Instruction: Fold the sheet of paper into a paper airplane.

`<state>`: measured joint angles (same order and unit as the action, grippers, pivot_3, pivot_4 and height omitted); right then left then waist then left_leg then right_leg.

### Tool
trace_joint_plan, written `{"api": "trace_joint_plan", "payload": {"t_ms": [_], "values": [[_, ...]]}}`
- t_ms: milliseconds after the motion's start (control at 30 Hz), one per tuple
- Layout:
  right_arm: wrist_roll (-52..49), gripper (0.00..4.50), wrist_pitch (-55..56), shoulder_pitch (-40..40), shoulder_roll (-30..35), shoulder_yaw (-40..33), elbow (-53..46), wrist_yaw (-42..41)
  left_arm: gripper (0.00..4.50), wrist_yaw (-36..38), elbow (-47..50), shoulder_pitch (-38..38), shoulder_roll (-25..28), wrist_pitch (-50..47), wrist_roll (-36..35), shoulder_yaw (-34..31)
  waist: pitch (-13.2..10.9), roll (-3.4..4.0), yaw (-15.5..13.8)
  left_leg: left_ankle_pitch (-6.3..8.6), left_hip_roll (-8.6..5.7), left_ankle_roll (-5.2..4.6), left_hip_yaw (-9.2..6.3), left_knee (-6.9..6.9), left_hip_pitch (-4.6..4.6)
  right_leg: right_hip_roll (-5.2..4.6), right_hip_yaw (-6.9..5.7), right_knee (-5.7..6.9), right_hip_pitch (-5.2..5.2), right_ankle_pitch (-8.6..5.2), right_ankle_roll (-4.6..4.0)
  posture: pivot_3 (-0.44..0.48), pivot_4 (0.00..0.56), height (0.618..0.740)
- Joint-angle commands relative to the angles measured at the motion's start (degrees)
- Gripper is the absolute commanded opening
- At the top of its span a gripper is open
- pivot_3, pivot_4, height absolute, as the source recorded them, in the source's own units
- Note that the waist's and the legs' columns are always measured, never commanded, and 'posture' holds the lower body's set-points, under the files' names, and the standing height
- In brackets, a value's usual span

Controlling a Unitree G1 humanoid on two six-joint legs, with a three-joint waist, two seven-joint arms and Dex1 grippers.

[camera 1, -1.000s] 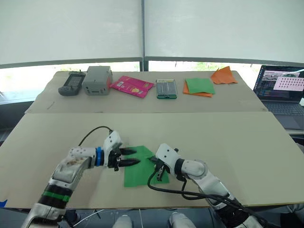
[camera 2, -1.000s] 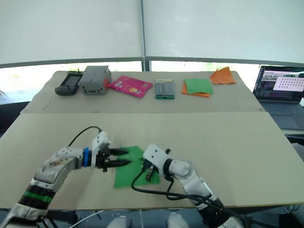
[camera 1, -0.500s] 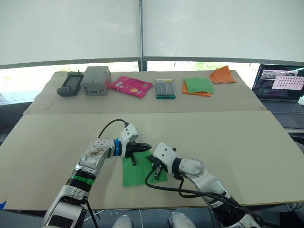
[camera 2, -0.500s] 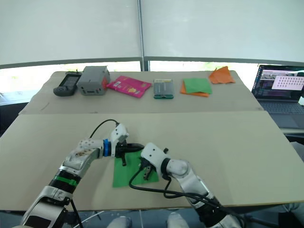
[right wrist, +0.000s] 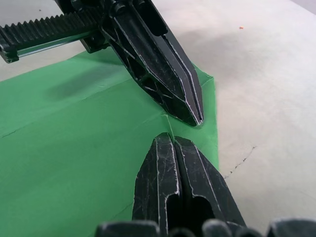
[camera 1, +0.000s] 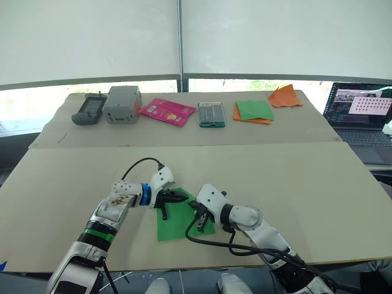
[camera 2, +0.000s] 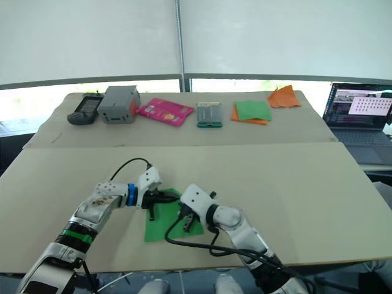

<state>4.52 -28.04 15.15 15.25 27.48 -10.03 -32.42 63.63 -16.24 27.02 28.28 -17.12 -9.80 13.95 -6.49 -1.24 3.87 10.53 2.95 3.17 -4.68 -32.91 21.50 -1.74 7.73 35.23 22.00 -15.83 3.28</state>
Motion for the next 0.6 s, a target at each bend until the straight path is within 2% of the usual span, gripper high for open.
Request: {"api": "trace_joint_plan", "payload": {"t_ms": [33,367,567,600], "values": [[1.1,0.00,-2.0,-0.8,0.1,0.8,2.0,0.4,0.03,-0.5,0.8,-0.4,-0.7,1.2,0.9,0.5,0.0,0.00,0.0,0.00,0.00,0.00,0.00,0.00,-0.01,0.00,0.00,0.00,0.00,0.00,0.00,0.000,0.150,0.740],[0.3,0.00,-3.5,-0.1,-0.8,-0.4,0.1,1.0,0.03,0.0,-1.4,-1.6,0.2,3.4,4.7,2.9,0.1,0.01,0.0,0.00,0.00,0.00,0.00,0.01,-0.12,0.00,0.00,-0.01,-0.05,-0.05,-0.07,0.000,0.150,0.740],[-3.4,1.93,-6.9,0.2,-1.2,-4.9,-6.5,0.3,0.00,-0.2,-2.4,-1.7,0.1,4.3,5.5,3.3,0.1,0.02,-0.2,0.00,0.00,0.00,0.00,0.00,-0.07,0.00,0.01,-0.02,-0.04,-0.04,0.00,0.000,0.150,0.740],[-4.2,1.93,-7.7,0.3,-1.1,-6.0,-8.0,0.2,0.00,-0.2,-2.5,-1.7,0.1,4.4,5.5,3.3,0.1,0.02,-0.2,0.00,-0.01,0.00,0.00,0.00,-0.04,-0.01,0.01,-0.04,-0.03,-0.03,0.01,0.000,0.150,0.740]]}}
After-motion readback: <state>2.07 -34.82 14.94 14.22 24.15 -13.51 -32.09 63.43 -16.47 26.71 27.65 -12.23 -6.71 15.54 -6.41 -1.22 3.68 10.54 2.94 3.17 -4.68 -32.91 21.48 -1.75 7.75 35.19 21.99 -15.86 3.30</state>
